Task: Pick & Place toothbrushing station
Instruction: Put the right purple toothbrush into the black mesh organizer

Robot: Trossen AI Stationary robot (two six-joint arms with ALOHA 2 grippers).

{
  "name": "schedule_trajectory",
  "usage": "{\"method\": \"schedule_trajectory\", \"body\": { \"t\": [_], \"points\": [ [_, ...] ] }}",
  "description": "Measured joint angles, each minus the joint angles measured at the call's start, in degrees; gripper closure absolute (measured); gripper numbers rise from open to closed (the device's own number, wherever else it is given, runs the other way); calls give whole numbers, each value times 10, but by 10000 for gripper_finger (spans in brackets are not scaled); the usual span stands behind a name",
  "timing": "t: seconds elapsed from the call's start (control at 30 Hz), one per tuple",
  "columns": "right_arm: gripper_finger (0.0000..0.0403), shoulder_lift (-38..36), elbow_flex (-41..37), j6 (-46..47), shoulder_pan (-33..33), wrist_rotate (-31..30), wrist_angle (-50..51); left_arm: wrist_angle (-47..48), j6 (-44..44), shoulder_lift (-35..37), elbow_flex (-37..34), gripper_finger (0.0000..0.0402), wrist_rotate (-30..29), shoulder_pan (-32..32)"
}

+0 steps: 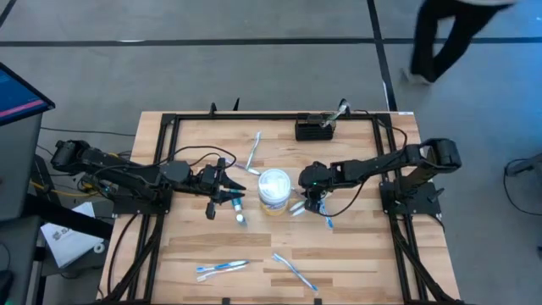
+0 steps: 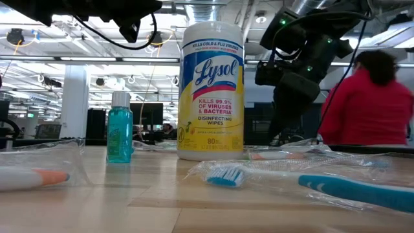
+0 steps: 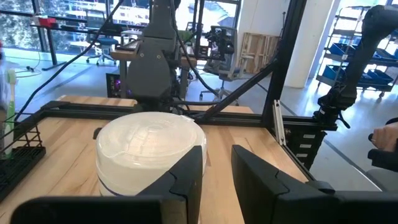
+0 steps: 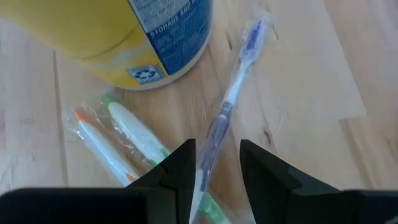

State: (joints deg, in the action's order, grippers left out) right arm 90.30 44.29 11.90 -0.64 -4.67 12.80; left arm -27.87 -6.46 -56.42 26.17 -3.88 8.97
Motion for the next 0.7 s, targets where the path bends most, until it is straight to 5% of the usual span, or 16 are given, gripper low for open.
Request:
{"method": "schedule_trajectory", "body": {
  "t": [0.7],
  "points": [
    [288, 45, 1, 17, 0, -16, 2, 0, -2, 0, 0, 321, 2, 0]
  ]
}}
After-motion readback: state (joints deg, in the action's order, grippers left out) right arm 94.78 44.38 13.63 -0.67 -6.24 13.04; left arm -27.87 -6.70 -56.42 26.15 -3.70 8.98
